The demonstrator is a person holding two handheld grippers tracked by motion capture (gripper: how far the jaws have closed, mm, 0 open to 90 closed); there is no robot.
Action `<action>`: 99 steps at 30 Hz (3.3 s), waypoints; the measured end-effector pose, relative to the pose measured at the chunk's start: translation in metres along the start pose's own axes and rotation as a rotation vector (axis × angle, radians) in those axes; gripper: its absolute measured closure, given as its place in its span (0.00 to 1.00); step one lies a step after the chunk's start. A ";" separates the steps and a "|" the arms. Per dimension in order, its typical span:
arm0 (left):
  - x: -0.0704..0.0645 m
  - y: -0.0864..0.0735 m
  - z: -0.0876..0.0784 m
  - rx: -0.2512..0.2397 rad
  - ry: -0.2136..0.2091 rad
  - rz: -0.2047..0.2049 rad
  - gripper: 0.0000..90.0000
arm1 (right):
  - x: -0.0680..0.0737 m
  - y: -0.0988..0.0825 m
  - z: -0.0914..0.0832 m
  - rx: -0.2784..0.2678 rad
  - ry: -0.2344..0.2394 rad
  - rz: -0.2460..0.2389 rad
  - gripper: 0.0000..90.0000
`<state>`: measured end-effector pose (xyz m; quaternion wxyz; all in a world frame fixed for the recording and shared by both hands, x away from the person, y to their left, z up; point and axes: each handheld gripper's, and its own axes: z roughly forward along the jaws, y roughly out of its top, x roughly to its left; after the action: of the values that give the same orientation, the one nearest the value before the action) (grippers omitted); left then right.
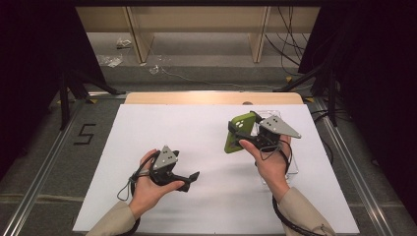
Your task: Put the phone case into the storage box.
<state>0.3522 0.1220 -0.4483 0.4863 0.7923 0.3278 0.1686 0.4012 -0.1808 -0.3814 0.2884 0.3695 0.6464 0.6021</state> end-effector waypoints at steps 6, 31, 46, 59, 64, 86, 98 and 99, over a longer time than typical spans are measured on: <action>0.003 -0.002 -0.004 -0.007 0.004 -0.002 0.00 | -0.004 0.003 -0.002 -0.008 -0.012 -0.002 0.19; 0.013 -0.012 -0.016 -0.014 0.013 -0.026 0.00 | -0.020 0.011 -0.011 -0.029 -0.069 -0.008 0.19; 0.020 -0.015 -0.023 -0.022 0.022 -0.039 0.00 | -0.027 0.014 -0.015 -0.036 -0.098 -0.014 0.19; 0.022 -0.017 -0.024 -0.020 0.027 -0.044 0.00 | -0.034 0.016 -0.017 -0.038 -0.122 -0.010 0.19; 0.023 -0.017 -0.025 -0.020 0.028 -0.044 0.00 | -0.036 0.016 -0.018 -0.040 -0.130 -0.011 0.19; 0.026 -0.019 -0.028 -0.021 0.036 -0.050 0.00 | -0.049 0.017 -0.023 -0.043 -0.171 -0.006 0.19; 0.026 -0.020 -0.028 -0.022 0.037 -0.052 0.00 | -0.056 0.017 -0.025 -0.041 -0.196 -0.001 0.19; 0.026 -0.020 -0.028 -0.022 0.037 -0.053 0.00 | -0.056 0.016 -0.026 -0.041 -0.198 0.000 0.19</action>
<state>0.3474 0.1646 -0.4539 0.4931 0.7746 0.3558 0.1741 0.4140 -0.2416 -0.3664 0.3581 0.4212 0.6024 0.5757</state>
